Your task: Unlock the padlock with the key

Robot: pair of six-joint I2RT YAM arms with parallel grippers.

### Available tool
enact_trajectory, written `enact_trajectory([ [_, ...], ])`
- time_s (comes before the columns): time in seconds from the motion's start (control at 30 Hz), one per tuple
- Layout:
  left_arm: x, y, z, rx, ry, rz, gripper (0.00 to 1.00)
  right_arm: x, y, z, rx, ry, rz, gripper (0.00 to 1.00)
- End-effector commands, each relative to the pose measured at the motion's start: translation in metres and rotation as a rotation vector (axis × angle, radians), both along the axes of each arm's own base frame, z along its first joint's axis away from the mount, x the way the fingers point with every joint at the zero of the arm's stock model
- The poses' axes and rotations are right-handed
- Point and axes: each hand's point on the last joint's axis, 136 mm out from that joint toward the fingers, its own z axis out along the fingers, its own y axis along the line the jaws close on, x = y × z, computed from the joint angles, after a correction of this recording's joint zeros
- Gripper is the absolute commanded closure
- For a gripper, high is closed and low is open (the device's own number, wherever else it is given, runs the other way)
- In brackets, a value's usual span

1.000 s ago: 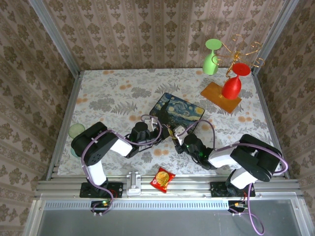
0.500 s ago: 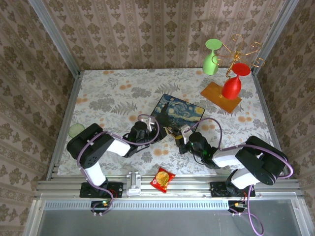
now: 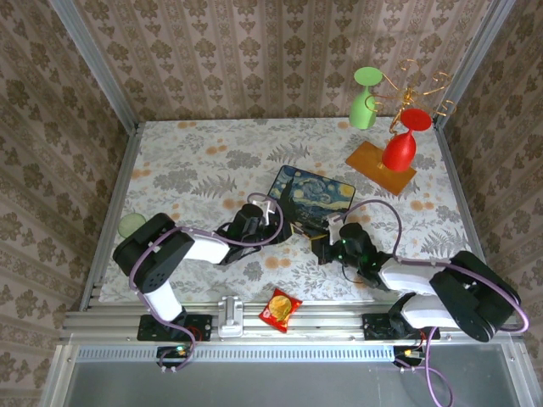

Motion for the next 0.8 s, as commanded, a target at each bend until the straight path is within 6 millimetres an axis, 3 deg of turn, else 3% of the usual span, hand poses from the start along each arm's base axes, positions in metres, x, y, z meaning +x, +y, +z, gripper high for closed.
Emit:
enact_trajectory([
  [0.0, -0.001, 0.014, -0.015, 0.138, -0.014, 0.004, 0.73, -0.011, -0.007, -0.01, 0.069, 0.197, -0.047, 1.0],
  [0.23, -0.005, 0.012, -0.002, 0.206, -0.075, -0.033, 0.73, -0.007, 0.0, -0.022, 0.147, 0.355, -0.075, 1.0],
  [0.5, 0.004, 0.013, 0.064, 0.263, -0.232, -0.066, 0.7, -0.002, -0.007, -0.023, 0.136, 0.359, -0.12, 1.0],
  [0.6, 0.011, 0.01, 0.081, 0.275, -0.292, -0.073, 0.68, -0.001, -0.01, -0.021, 0.143, 0.376, -0.126, 1.0],
  [0.77, 0.041, -0.01, 0.101, 0.355, -0.421, -0.165, 0.6, -0.004, -0.017, -0.023, 0.136, 0.427, -0.143, 1.0],
])
